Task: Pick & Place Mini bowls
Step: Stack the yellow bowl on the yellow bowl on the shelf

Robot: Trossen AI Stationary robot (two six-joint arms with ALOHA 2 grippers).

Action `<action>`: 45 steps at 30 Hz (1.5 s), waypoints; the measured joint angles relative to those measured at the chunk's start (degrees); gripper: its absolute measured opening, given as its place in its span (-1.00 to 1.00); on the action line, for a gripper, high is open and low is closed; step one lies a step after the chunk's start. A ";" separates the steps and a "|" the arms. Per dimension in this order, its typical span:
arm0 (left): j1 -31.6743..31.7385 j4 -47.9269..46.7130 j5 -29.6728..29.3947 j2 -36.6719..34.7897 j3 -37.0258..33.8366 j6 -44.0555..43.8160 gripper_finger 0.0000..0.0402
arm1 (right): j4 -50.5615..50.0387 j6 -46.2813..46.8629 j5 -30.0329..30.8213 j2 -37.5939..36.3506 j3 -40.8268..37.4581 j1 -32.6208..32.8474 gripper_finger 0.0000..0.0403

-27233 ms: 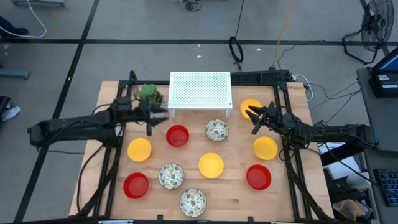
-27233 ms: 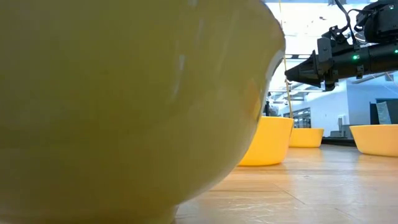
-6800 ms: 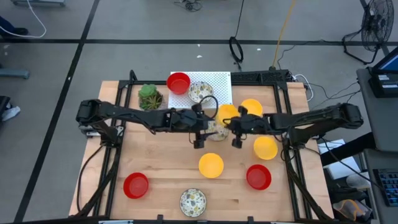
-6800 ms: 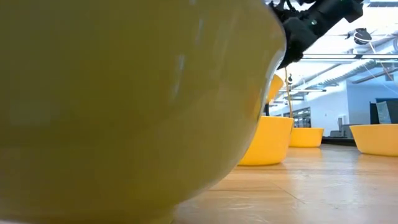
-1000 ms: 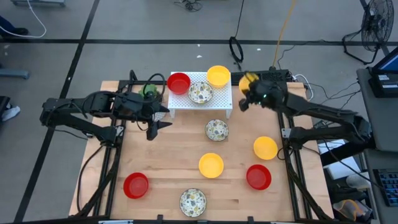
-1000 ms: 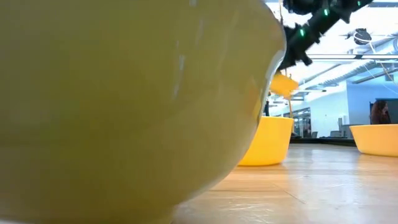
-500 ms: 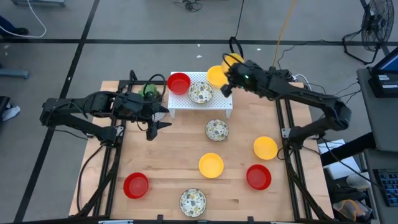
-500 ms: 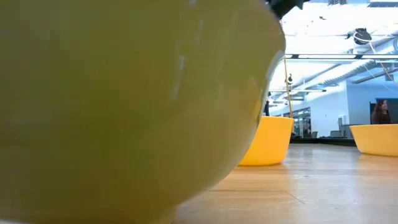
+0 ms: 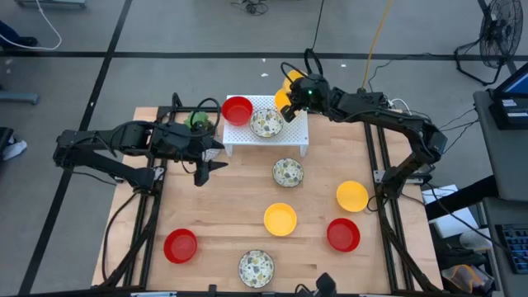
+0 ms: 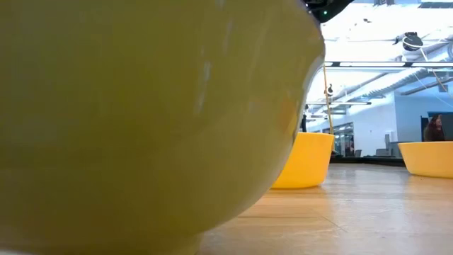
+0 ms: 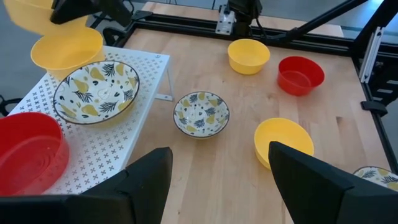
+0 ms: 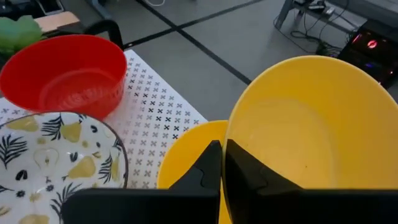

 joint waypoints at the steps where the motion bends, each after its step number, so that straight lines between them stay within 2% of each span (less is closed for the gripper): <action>1: 0.00 0.01 -0.15 0.00 0.00 0.04 0.34 | 0.12 -0.27 -0.04 0.02 0.00 0.00 -1.00; 7: 0.00 0.05 -0.32 0.00 0.00 1.44 0.34 | 0.28 -0.86 -4.32 0.00 0.00 0.44 -1.00; 27: 0.00 0.02 -0.32 0.00 0.00 1.51 0.34 | 0.41 -1.24 -4.28 0.00 -0.02 0.48 -0.95; 34: 0.00 -0.01 -0.32 0.00 0.00 1.51 0.34 | -0.46 -1.24 -4.43 0.02 -0.04 0.50 -0.98; 45: 0.00 -0.77 -0.34 0.00 0.00 1.55 0.34 | -0.24 -1.88 -4.33 4.72 -0.11 1.43 -1.00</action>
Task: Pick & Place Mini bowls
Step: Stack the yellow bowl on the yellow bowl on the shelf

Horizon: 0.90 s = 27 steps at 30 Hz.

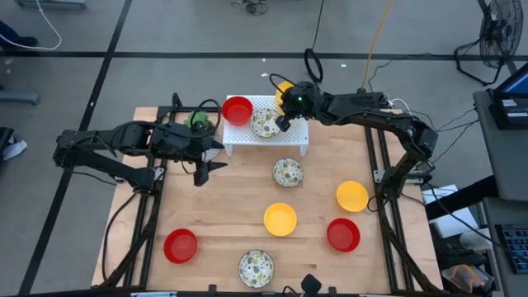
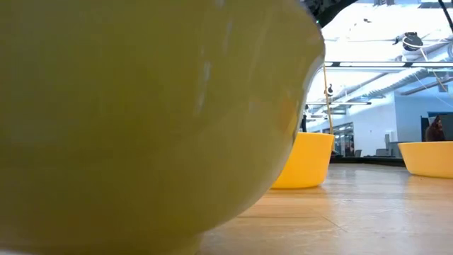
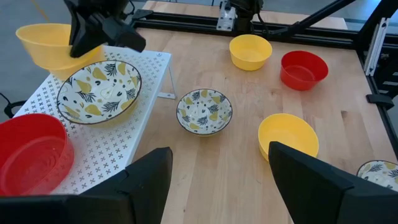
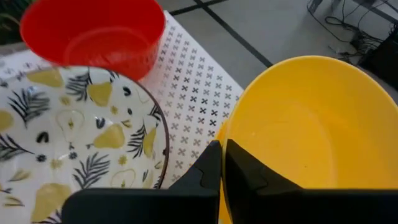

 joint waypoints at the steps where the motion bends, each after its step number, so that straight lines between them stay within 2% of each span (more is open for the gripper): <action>1: 0.00 -0.21 0.00 0.00 0.00 0.00 0.34 | 0.03 -0.18 0.00 0.19 0.00 0.14 -1.00; 8: 0.01 -0.59 0.00 0.00 0.00 -0.01 0.34 | 0.72 -0.43 0.02 0.09 0.00 0.19 -0.96; 14: 0.00 -0.59 0.00 0.00 0.00 -0.04 0.34 | 0.90 -1.08 0.02 -0.13 0.00 0.19 -0.72; 21: 0.00 -0.63 0.00 0.00 0.00 -0.09 0.34 | 0.67 -2.24 0.35 -7.12 0.00 1.18 -0.42; 24: 0.00 -0.66 0.00 0.00 0.00 -0.12 0.34 | -0.91 -1.21 0.28 -11.03 0.00 3.11 -0.37; 27: 0.00 -1.18 0.00 0.00 0.00 -0.13 0.34 | -7.31 0.70 0.02 -14.36 0.11 6.44 -0.36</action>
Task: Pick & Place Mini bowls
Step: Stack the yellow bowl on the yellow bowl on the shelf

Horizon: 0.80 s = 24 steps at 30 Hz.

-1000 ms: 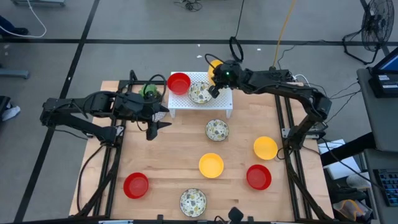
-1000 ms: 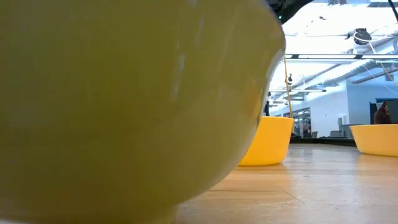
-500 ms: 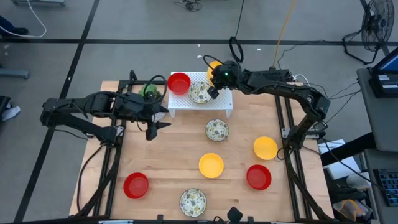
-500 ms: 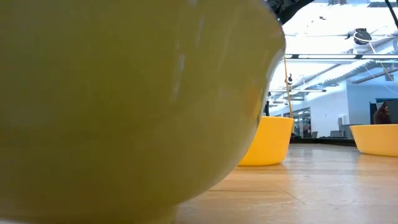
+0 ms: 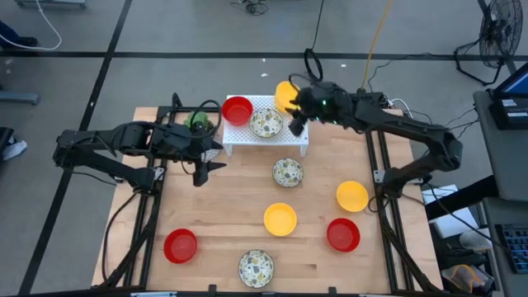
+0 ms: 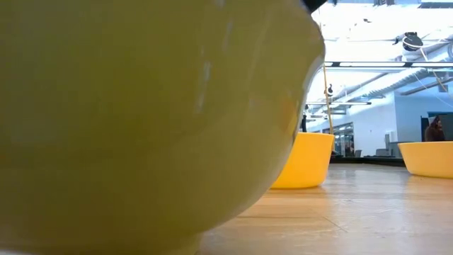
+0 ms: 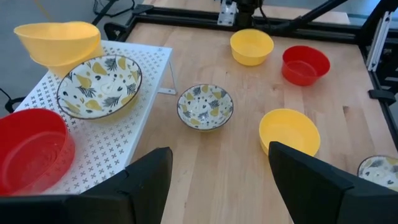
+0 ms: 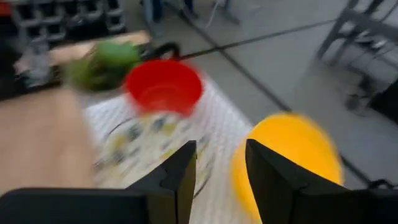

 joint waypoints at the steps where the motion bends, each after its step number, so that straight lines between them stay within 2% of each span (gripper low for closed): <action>1: 0.02 -0.41 0.00 0.00 0.00 0.00 0.34 | -3.39 0.89 -0.01 -0.80 0.00 1.32 -0.36; 8: 0.00 -2.86 0.02 0.00 0.00 -0.35 0.34 | -29.29 12.78 -0.20 -1.92 -0.16 13.59 -0.41; 13: 0.00 -4.75 0.07 0.00 0.00 -2.45 0.34 | -41.46 30.64 -0.19 -2.08 -4.29 21.61 -0.41; 16: 0.00 -5.46 0.08 -0.02 0.00 -2.91 0.34 | -44.58 41.64 -0.81 -2.41 -8.58 25.28 -0.38; 24: 0.00 -5.40 0.11 -0.02 0.00 -2.95 0.34 | -41.29 62.29 -9.93 -2.18 -23.75 29.30 -0.29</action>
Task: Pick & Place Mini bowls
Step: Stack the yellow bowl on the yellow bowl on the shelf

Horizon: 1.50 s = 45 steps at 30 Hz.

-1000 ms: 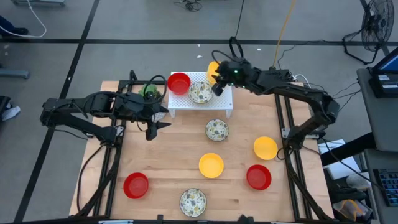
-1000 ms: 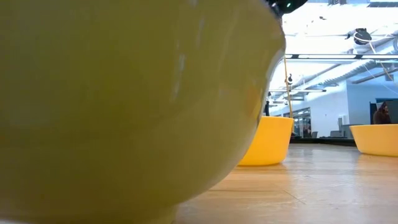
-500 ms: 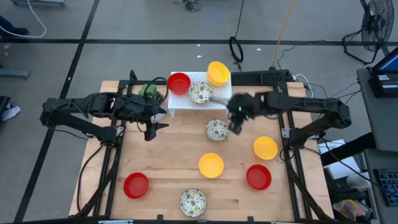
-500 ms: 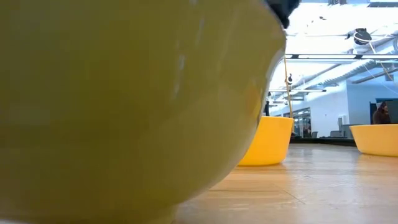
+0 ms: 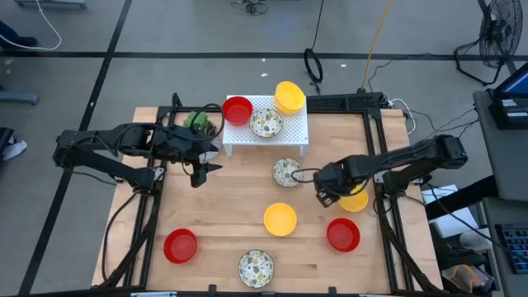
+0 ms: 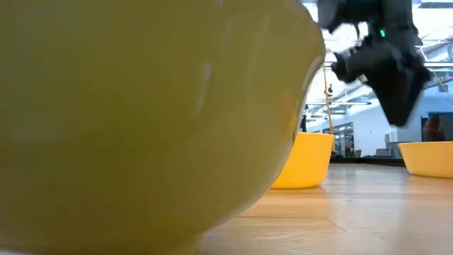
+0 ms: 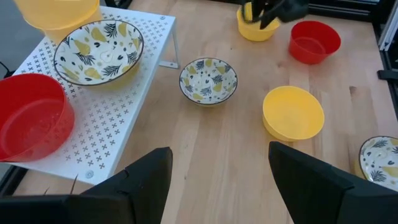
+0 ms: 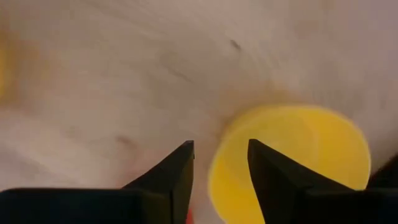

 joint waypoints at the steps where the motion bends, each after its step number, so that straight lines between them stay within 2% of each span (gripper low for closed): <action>1: 0.00 0.02 0.00 0.02 0.00 0.00 0.34 | 0.95 1.67 -1.05 0.01 -1.62 0.09 -0.29; 7: 0.00 0.04 0.02 0.01 0.00 -0.04 0.34 | 11.70 4.47 -6.21 -0.03 -9.15 0.09 -0.32; 15: 0.00 0.07 0.03 0.01 0.00 0.49 0.34 | 18.62 5.32 -6.34 -0.03 -15.21 0.03 -0.40; 20: 0.00 0.09 0.00 0.01 0.00 1.40 0.34 | 21.16 1.86 -6.27 -0.05 -15.33 0.05 -0.68; 24: 0.00 0.10 0.00 0.01 0.00 1.62 0.34 | 31.16 -2.55 -6.35 -0.17 -15.29 0.05 -0.94; 28: 0.00 0.11 -0.02 0.02 0.00 2.23 0.34 | 42.30 -7.96 -6.43 -0.16 -13.31 -0.47 -0.94; 34: 0.00 0.13 -0.02 0.01 0.00 2.55 0.34 | 48.65 -19.98 -5.47 -0.01 -7.30 -2.98 -0.99; 38: 0.00 0.13 -0.03 0.00 0.00 2.17 0.34 | 48.20 -27.54 -3.50 -0.03 -2.78 -5.15 -0.99; 45: 0.00 0.09 -0.04 0.01 0.00 1.27 0.34 | 46.09 -36.37 -3.62 -0.03 2.73 -7.45 -1.00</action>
